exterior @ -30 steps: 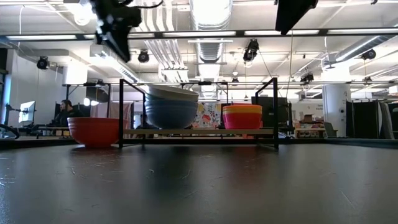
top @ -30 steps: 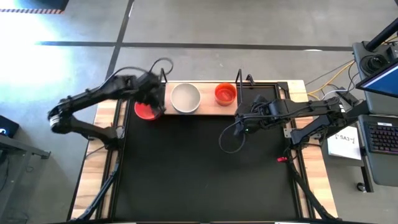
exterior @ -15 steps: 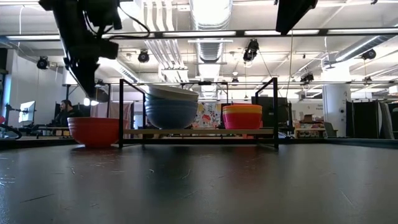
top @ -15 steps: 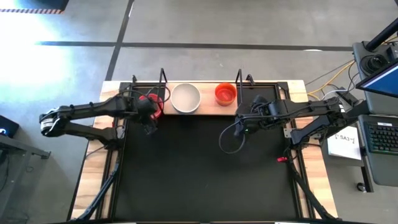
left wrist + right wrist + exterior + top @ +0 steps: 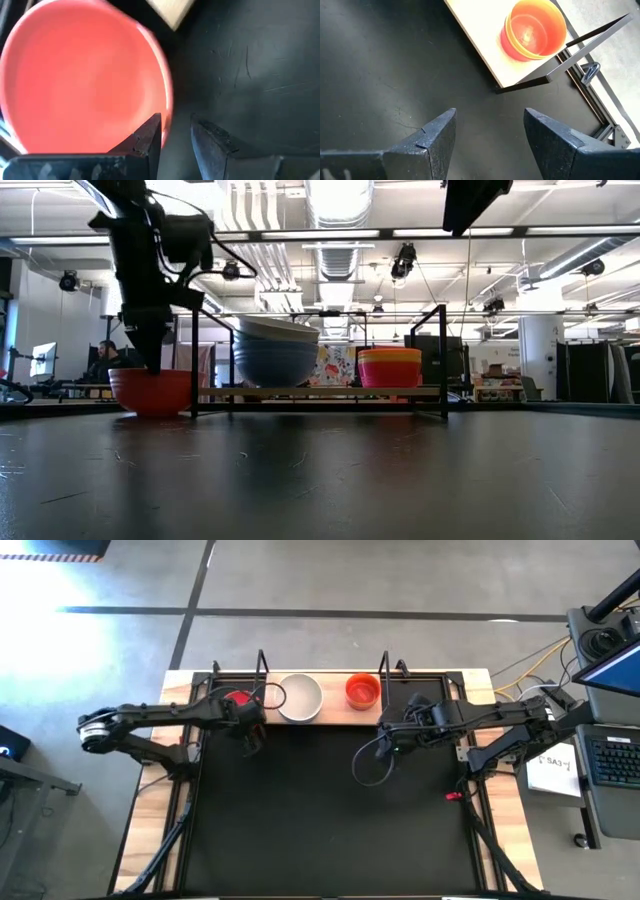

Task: Place and stack bowls onto a shelf
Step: Stack the orange bowl on top of the white bowl on the shelf

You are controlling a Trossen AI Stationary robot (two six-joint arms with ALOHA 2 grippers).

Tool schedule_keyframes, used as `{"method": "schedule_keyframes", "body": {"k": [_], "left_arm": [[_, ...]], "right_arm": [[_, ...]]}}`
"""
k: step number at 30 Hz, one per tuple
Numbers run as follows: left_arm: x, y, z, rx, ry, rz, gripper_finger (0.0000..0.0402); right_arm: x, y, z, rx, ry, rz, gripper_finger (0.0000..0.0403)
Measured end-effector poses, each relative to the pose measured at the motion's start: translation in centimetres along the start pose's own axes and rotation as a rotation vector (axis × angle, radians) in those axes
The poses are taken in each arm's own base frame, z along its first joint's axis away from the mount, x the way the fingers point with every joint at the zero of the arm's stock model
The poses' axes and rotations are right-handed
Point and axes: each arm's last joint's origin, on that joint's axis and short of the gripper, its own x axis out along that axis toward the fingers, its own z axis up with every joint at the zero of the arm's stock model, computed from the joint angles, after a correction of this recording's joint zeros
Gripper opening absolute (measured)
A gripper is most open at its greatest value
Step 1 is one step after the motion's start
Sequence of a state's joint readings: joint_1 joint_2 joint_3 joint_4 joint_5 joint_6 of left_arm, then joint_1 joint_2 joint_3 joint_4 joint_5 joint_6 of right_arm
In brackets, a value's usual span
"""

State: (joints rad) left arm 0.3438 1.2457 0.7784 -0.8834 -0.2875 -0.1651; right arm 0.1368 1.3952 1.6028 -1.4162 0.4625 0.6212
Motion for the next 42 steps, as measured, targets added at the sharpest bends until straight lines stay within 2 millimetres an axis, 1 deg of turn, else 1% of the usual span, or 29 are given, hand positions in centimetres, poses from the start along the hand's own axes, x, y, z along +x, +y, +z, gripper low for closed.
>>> {"method": "schedule_keyframes", "body": {"k": [6, 12, 15, 21, 24, 27, 35, 38, 41, 42], "left_arm": [[1.6, 0.8, 1.0, -0.014, -0.007, 0.006, 0.0086], [2.3, 0.9, 1.4, 0.006, -0.001, 0.015, 0.0082], [2.2, 0.9, 1.4, 0.004, -0.001, 0.011, 0.0067], [1.6, 1.1, 0.9, -0.009, -0.003, -0.008, 0.0011], [1.2, 1.3, 0.6, -0.012, -0.007, -0.016, 0.0004], [0.7, 1.4, 0.4, -0.018, -0.027, -0.019, 0.0016], [0.2, 1.5, 0.4, -0.034, -0.066, -0.049, 0.0072], [0.2, 1.5, 0.1, -0.007, -0.033, -0.046, 0.0085], [0.2, 1.5, -0.6, 0.052, 0.03, -0.042, 0.0089], [0.2, 1.5, -0.7, 0.054, 0.026, -0.042, 0.0089]], "right_arm": [[0.0, 0.0, 0.0, 0.0, 0.001, 0.002, 0.0219], [0.0, 0.1, -0.1, -0.001, 0.016, 0.023, 0.0219], [0.0, 0.1, -0.1, 0.008, 0.018, 0.024, 0.0219], [0.0, 0.1, -0.1, 0.007, 0.018, 0.023, 0.0219], [0.0, 0.1, -0.1, 0.006, 0.019, 0.023, 0.0219], [0.0, 0.1, -0.2, 0.002, 0.026, 0.018, 0.0219], [0.0, 0.0, -0.2, -0.002, 0.03, 0.015, 0.0219], [0.0, 0.0, -0.2, -0.002, 0.031, 0.014, 0.0219], [0.0, 0.0, -0.3, 0.004, 0.036, 0.019, 0.0219], [0.0, 0.0, -0.3, 0.004, 0.041, 0.024, 0.0219]]}}
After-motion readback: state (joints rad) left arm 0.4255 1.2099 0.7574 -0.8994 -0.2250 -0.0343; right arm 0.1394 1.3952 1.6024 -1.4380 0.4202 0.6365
